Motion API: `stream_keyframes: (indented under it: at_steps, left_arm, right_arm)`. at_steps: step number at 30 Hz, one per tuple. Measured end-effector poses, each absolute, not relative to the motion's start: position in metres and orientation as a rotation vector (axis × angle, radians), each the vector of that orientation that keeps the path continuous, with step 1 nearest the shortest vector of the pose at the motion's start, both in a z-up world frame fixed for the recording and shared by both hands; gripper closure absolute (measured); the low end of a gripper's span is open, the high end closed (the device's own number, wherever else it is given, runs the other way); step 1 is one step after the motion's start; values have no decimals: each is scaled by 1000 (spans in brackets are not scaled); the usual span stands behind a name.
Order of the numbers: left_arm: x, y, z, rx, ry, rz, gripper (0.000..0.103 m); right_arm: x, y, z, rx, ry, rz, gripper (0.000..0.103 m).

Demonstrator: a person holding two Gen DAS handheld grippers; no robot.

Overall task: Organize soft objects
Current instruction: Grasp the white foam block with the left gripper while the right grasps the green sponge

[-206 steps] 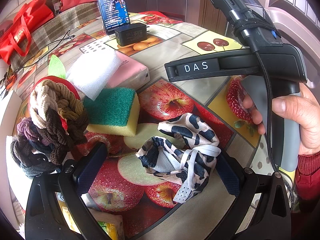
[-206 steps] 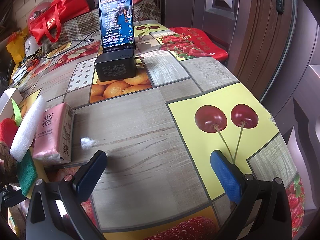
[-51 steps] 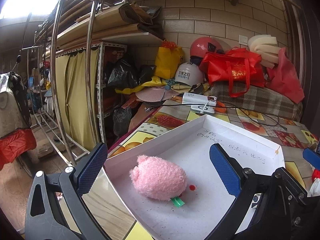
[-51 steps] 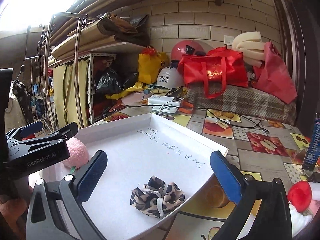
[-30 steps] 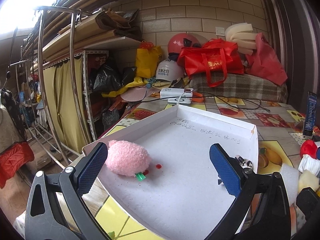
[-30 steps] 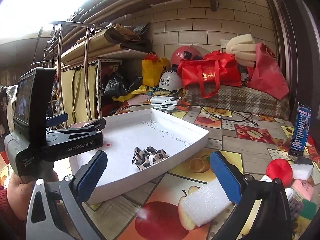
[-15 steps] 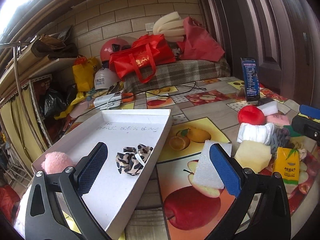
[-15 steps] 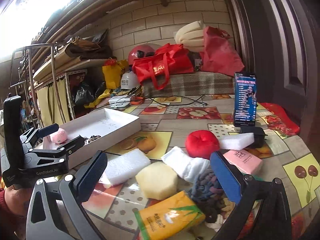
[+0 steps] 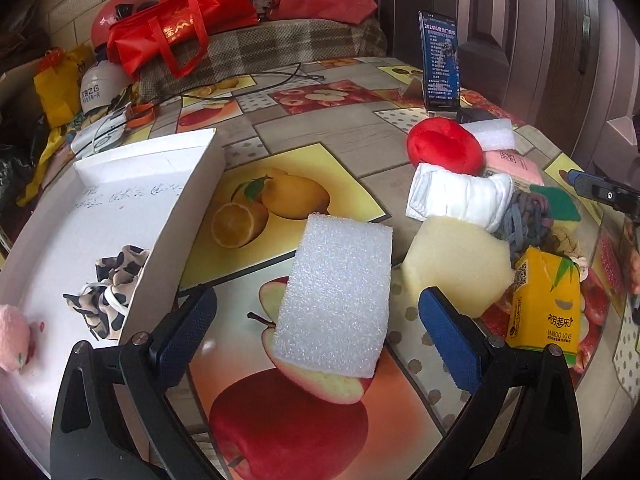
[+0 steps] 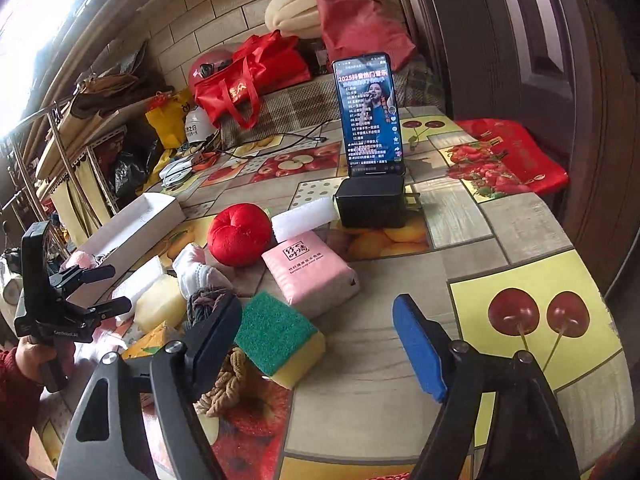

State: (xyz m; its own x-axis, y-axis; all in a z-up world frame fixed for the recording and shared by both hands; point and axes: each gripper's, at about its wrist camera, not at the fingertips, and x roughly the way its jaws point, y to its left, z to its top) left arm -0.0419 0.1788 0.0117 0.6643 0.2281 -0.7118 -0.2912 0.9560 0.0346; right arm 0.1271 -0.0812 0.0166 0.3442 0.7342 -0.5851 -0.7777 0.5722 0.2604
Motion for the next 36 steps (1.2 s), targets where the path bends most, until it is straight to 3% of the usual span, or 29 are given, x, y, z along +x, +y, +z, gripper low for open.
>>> stream_keyframes:
  at_steps: [11,13,14,16,22,26,31,36]
  left_arm:
    - [-16,167,5,-24,874,251,14]
    - [-14,168,5,-37,873,234,23]
    - [-15,168,6,-43,870,225,27]
    - [-16,168,7,-48,858,218,51]
    - [-25,168,15,-48,793,257,51]
    - [-41,165,28,-30,685,296,51]
    - [-72,156,47,10,496,394,51]
    - [-86,158,53,16,419,453,51]
  right_arm:
    - [119,-44,-1,-263,836,1058,36]
    - [116,-40,-2,-293,828,1057,43]
    - [114,-39,-2,-306,828,1068,58]
    - [110,-37,-1,-336,807,1064,61]
    - [107,-60,17,-258,668,964,64]
    - [104,-90,32,-129,545,911,63]
    - [84,-90,43,-164,415,862,63]
    - [72,-77,47,-128,401,902,63]
